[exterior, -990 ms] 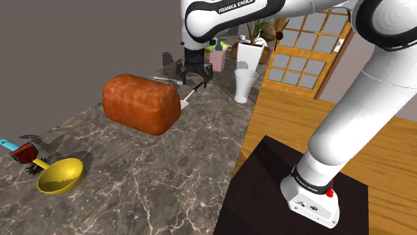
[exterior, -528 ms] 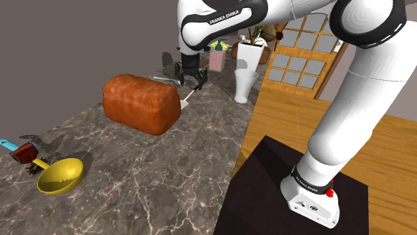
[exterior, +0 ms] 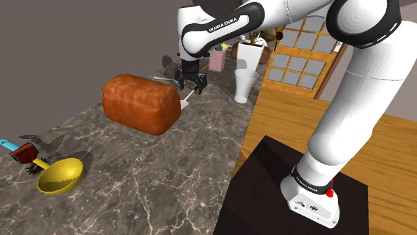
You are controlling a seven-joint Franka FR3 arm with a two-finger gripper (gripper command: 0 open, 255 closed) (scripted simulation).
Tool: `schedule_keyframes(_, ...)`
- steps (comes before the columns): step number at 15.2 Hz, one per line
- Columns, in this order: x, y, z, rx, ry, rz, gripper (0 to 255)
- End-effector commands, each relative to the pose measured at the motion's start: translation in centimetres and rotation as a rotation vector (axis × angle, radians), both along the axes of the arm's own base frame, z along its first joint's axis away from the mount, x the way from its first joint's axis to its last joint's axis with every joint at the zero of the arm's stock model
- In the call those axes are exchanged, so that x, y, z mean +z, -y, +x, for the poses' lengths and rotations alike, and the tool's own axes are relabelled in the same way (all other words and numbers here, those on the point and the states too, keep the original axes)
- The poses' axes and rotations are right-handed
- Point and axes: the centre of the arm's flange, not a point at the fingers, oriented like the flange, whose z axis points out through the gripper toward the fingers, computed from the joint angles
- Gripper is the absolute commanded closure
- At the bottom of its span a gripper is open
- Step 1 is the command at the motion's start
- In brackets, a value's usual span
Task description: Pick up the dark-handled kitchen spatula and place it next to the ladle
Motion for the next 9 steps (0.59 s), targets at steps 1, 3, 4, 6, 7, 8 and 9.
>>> schedule_keyframes(1, -0.04, -0.01, 0.02, 0.0, 0.0, 0.0, 0)
schedule_keyframes(3, -0.04, -0.01, 0.02, 0.0, 0.0, 0.0, 0)
schedule_keyframes(4, -0.04, -0.01, 0.01, 0.0, 0.0, 0.0, 255)
schedule_keyframes(6, -0.04, -0.01, 0.01, 0.0, 0.0, 0.0, 255)
schedule_keyframes(7, -0.04, -0.01, 0.01, 0.0, 0.0, 0.0, 255)
schedule_keyframes(8, -0.04, -0.01, 0.01, 0.0, 0.0, 0.0, 255)
schedule_keyframes(9, -0.04, -0.01, 0.01, 0.0, 0.0, 0.0, 255)
